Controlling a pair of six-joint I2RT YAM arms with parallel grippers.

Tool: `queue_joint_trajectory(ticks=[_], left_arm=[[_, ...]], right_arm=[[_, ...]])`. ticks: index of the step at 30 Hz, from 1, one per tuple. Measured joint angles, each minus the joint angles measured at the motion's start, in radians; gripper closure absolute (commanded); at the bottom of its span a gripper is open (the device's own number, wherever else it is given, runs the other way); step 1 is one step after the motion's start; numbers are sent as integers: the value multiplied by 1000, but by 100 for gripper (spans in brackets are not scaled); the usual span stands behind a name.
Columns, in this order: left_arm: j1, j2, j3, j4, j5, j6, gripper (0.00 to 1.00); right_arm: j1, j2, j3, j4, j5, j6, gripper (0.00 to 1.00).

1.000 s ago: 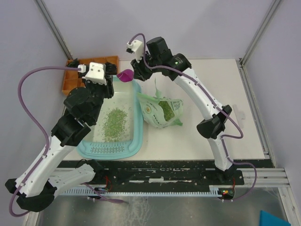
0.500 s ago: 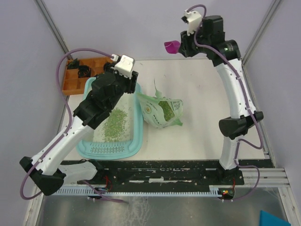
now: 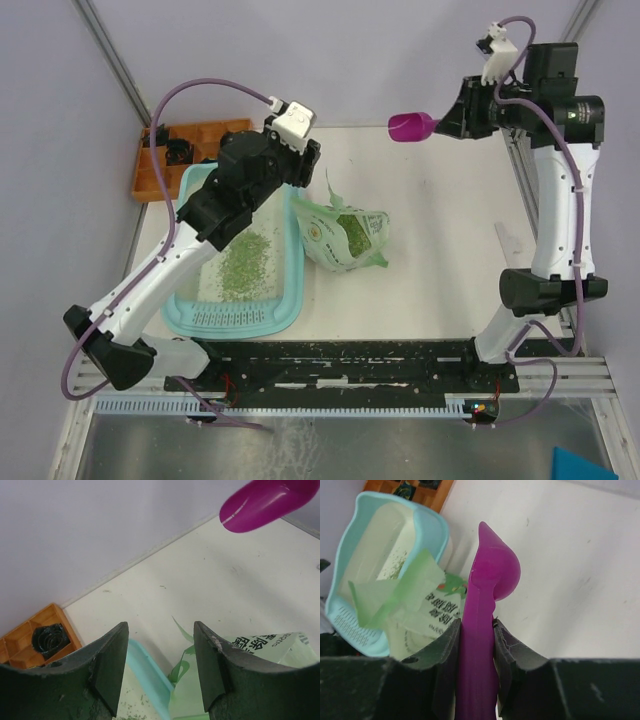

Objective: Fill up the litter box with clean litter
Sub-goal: 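Scoop the cat litter from the cat litter bag.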

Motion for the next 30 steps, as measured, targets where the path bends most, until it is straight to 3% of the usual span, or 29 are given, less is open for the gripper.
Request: queue_joint_trajectory(ticks=[6,12,19,30], left_arm=[[0,52,71,-33,40,8,38],[0,93,113,-69,69,10,38],[0,106,125,-116,79,15,38],[0,87,99,-159,122,15,37]], right_arm=[[-149,-19,-62,-195,-224,-40,98],[-155,-33,-57,-378,-343,-181,99],[-153,-111,-74,-391,-385,-273,99],[36,-285,-431,-391,-349,-300,98]])
